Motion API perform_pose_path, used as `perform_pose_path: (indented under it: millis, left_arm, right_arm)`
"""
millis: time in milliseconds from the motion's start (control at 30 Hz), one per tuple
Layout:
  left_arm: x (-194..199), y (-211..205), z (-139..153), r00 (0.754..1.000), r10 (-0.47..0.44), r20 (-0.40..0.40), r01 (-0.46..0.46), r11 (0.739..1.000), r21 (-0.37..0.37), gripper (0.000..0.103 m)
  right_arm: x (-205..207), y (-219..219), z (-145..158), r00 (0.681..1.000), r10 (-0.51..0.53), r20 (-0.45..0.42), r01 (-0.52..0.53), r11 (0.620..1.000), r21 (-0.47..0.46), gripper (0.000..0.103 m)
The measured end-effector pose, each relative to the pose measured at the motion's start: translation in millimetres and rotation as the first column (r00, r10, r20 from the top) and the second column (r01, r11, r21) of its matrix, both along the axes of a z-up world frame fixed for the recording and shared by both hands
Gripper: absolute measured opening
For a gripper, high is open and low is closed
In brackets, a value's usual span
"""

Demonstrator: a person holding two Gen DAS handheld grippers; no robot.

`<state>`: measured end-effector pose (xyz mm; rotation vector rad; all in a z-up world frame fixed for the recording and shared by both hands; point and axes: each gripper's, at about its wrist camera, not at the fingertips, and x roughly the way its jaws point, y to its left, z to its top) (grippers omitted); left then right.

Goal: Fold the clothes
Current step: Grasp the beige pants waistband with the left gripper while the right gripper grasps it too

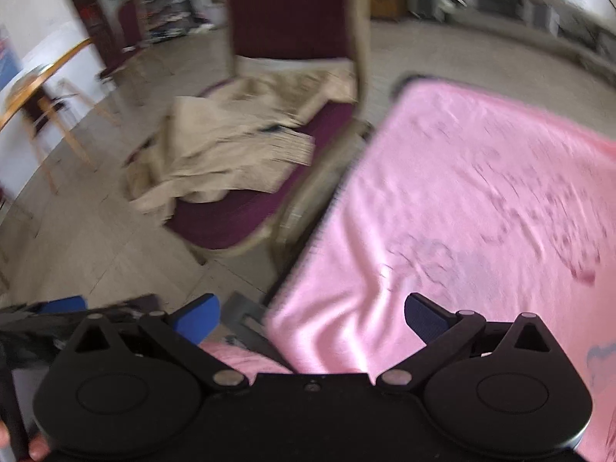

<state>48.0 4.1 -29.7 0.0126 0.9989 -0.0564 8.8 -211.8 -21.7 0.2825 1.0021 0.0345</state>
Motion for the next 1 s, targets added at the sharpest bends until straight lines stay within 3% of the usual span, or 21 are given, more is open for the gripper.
perform_pose_path:
  millis: [167, 233, 333, 367, 467, 633, 733, 767, 800, 900, 1000]
  left_arm:
    - [56, -1, 1, 1.0, -0.02, -0.011, 0.019, 0.998, -0.059, 0.091]
    - [75, -8, 6, 0.999, -0.039, 0.022, 0.041, 0.998, -0.054, 0.091]
    - [106, -22, 9, 0.997, -0.039, 0.068, 0.042, 0.998, -0.05, 0.086]
    - [116, -25, 8, 0.997, -0.026, 0.073, 0.03, 0.998, -0.057, 0.081]
    - [147, -37, -2, 0.998, -0.004, 0.059, 0.008, 0.997, -0.075, 0.08]
    - [189, -62, -36, 1.0, -0.007, 0.0, 0.007, 1.0, 0.018, 0.079]
    - [193, -64, -42, 0.999, -0.031, 0.03, 0.031, 1.0, 0.002, 0.042]
    - [191, -65, -38, 0.998, -0.036, 0.045, 0.036, 0.999, -0.003, 0.019]
    - [186, -68, -30, 0.996, -0.057, 0.069, 0.056, 0.998, 0.008, 0.013]
    - [168, -85, 7, 0.973, -0.163, 0.163, 0.158, 0.987, 0.044, 0.008]
    - [142, -102, 65, 0.929, -0.251, 0.272, 0.271, 0.962, -0.037, 0.007]
  right_arm:
    - [17, -41, -30, 0.99, -0.098, -0.098, 0.109, 0.988, 0.113, 0.102]
    - [22, -55, -40, 0.983, -0.128, -0.131, 0.148, 0.976, 0.157, 0.1]
    - [23, -65, -47, 0.978, -0.151, -0.144, 0.179, 0.96, 0.213, 0.1]
    - [25, -66, -49, 0.977, -0.154, -0.146, 0.185, 0.957, 0.225, 0.1]
    - [27, -70, -53, 0.975, -0.165, -0.152, 0.198, 0.95, 0.24, 0.1]
    - [30, -76, -58, 0.974, -0.171, -0.149, 0.206, 0.941, 0.27, 0.1]
    - [30, -78, -60, 0.974, -0.171, -0.145, 0.206, 0.94, 0.273, 0.101]
    - [28, -79, -59, 0.974, -0.174, -0.142, 0.208, 0.939, 0.275, 0.101]
    - [27, -81, -59, 0.974, -0.177, -0.139, 0.21, 0.938, 0.277, 0.101]
    - [22, -88, -57, 0.972, -0.197, -0.127, 0.226, 0.93, 0.291, 0.101]
    - [12, -101, -49, 0.967, -0.237, -0.09, 0.253, 0.907, 0.337, 0.101]
